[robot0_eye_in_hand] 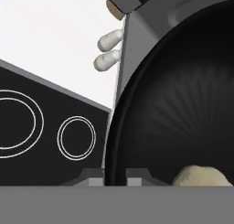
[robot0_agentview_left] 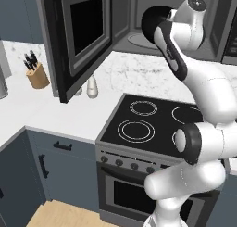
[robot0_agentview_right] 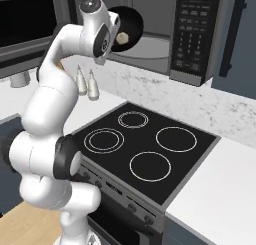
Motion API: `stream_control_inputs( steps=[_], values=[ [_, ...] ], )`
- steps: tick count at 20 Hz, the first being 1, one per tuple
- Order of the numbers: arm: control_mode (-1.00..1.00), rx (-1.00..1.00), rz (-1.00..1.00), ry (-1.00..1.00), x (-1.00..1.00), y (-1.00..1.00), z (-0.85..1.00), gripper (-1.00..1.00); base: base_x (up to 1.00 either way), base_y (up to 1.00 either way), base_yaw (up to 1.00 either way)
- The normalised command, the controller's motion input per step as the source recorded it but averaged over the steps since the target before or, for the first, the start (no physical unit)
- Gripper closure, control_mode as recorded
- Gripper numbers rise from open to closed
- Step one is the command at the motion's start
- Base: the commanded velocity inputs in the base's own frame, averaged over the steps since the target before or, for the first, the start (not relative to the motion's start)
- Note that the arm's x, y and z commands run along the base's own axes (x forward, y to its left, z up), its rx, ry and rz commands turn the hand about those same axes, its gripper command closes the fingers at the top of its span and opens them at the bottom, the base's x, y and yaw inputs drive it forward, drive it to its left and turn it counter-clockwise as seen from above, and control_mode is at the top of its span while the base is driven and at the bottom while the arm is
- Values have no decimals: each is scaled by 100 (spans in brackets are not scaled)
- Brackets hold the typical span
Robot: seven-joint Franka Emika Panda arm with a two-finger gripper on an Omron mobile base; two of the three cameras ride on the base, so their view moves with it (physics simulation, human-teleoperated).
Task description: Pick the garlic from the sink and place it in the bowl. Then pick the bowl and place it in the microwave. Then close the microwave door and press the start button.
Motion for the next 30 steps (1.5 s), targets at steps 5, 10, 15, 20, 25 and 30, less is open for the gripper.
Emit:
stream_control_inputs(
  steps=[5,10,15,20,25,30],
  values=[
    [-100,0,0,10,60,-24,0,100,0,0,0],
    [-100,0,0,2,69,-23,0,100,0,0,0],
    [-100,0,1,0,61,-14,-14,100,0,0,0],
    [-100,-2,0,5,42,-2,-37,100,0,0,0],
    [-100,-2,0,2,47,0,-30,100,0,0,0],
    [-100,-3,0,-11,25,2,-16,-100,0,0,0]
  ],
)
